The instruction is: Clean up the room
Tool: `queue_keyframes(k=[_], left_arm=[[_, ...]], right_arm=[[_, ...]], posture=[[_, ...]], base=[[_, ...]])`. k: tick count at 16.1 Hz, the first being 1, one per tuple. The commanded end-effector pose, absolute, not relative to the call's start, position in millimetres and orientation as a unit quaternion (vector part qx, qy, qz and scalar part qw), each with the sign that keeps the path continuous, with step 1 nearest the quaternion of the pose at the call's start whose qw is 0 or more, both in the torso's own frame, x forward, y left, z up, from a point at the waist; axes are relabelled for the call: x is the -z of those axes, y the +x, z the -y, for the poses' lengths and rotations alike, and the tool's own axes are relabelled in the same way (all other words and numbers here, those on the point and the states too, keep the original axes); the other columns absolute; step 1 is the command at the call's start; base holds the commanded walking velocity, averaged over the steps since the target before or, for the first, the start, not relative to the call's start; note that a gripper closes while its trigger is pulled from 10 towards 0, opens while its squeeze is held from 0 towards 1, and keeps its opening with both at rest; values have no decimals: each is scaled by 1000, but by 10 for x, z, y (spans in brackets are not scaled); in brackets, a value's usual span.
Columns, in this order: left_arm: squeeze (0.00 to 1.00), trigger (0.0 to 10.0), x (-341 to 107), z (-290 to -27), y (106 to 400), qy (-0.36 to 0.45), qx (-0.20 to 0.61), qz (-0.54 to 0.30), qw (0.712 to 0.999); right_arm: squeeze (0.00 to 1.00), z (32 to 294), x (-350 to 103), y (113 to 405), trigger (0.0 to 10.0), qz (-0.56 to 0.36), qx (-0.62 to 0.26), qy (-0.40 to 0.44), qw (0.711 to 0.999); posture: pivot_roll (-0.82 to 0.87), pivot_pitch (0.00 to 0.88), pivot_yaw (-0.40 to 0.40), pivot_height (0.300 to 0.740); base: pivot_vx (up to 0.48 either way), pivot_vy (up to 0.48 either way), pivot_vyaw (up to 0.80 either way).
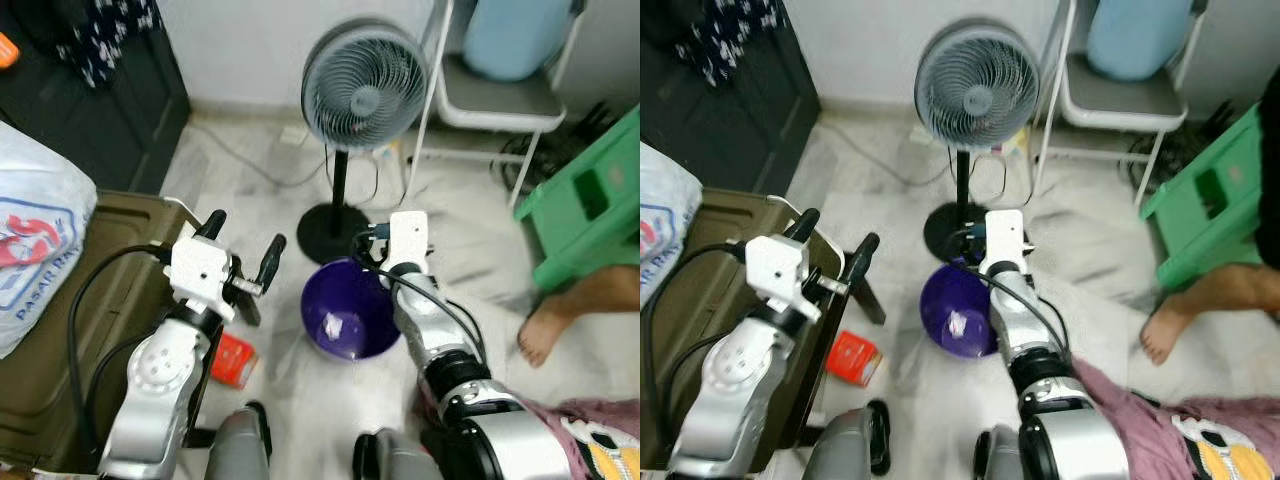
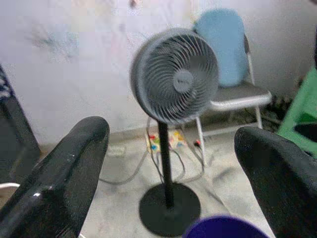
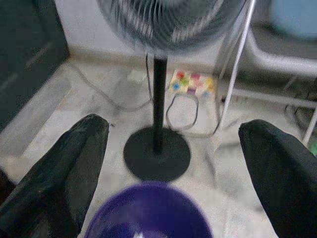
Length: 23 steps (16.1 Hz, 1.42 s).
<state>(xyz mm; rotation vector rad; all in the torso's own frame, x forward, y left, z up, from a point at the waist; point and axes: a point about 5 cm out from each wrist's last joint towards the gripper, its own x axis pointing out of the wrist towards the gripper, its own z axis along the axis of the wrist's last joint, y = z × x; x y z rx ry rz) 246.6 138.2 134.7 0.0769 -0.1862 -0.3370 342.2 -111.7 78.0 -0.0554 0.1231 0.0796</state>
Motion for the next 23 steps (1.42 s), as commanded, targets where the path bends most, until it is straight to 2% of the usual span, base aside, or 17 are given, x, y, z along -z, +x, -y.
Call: queue_keyframes(k=[1,4,7,10,12,15,19,23], left_arm=[[0,10000,-1314,-1434,2492,43,148,94,984],[0,10000,-1294,-1450,2564,43,136,105,984],[0,10000,-1307,-1504,2636,45,114,120,985],[0,10000,-1273,-1551,2649,51,82,121,988],[0,10000,-1247,-1548,2602,48,80,119,988],[0,10000,-1186,-1586,2517,41,58,112,991],[0,10000,-1195,-1631,2536,48,50,114,991],[0,10000,-1263,-1639,2587,48,43,125,990]], right_arm=[[0,1159,-888,3439,10000,-39,-47,-19,998],[0,1307,-1008,3393,10000,1,-68,-6,998],[0,1566,-1076,3219,10000,46,-65,-46,996],[0,1843,-929,2881,10000,38,-41,-96,994],[0,1926,-909,2822,10000,34,-27,-102,994],[0,1961,-956,2823,10000,35,-10,-117,992],[0,1849,-1072,2873,10000,52,-34,-126,990],[0,1759,-1155,2916,10000,61,-48,-120,990]], posture=[[22,5,-9,740],[0,0,-15,740],[-9,0,-43,740],[-19,0,-48,740],[-25,0,-39,740],[-32,0,-34,740],[-23,0,-33,740],[-37,0,-36,740]], base=[[0,0,0],[0,0,0],[0,0,0],[0,0,0],[0,0,0],[0,0,0],[0,0,0],[0,0,800]])
